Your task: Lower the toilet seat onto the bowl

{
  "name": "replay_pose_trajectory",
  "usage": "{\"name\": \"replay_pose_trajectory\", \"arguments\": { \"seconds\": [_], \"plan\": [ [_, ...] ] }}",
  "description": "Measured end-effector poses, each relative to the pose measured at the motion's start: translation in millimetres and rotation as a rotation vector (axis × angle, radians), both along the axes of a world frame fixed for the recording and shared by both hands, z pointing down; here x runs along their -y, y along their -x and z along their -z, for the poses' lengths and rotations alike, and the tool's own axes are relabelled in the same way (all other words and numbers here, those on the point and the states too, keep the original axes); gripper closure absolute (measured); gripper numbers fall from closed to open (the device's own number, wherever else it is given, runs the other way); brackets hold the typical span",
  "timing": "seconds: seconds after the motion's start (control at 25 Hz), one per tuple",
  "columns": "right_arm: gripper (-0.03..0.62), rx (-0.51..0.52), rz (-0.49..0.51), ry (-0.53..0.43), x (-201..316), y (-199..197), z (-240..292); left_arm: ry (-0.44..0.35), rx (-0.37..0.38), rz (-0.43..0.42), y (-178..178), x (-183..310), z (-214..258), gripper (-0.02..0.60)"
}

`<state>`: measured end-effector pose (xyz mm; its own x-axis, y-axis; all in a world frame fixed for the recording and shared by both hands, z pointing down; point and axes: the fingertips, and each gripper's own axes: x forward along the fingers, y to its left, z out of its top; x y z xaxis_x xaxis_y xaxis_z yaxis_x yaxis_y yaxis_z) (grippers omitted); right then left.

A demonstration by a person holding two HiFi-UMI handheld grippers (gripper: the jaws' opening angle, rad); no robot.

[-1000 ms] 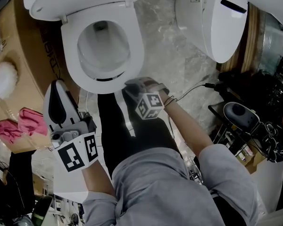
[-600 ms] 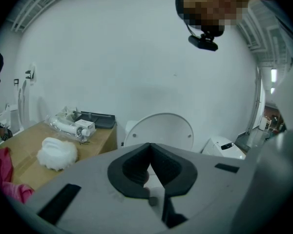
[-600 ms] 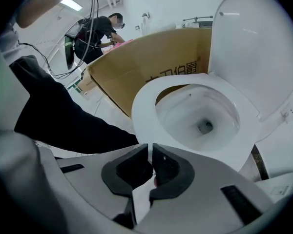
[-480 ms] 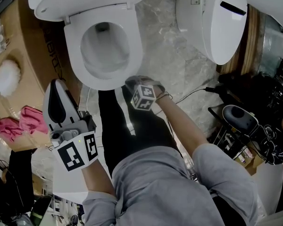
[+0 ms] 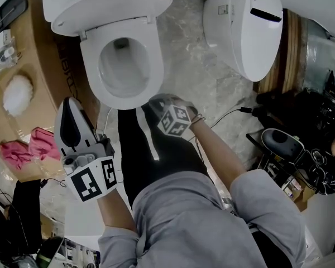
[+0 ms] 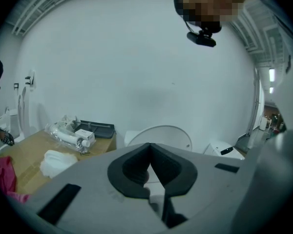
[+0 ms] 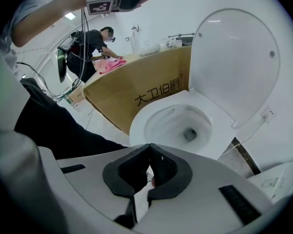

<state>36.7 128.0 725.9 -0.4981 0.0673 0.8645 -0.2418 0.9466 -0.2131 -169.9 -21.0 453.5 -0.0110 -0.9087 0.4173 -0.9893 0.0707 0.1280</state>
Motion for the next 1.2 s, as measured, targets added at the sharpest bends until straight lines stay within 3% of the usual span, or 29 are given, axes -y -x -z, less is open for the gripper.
{"name": "replay_pose_trajectory", "arguments": {
  "seconds": [0.92, 1.2],
  "plan": [
    [0.595, 0.258, -0.234, -0.172, 99.9, 42.5, 178.6, -0.143, 0.021, -0.032, -2.4, 29.2, 113.3, 0.581],
    [0.595, 0.389, -0.307, -0.239, 136.8, 64.4, 251.7, -0.168, 0.029, -0.054, -1.0, 37.1, 141.0, 0.581]
  ]
}}
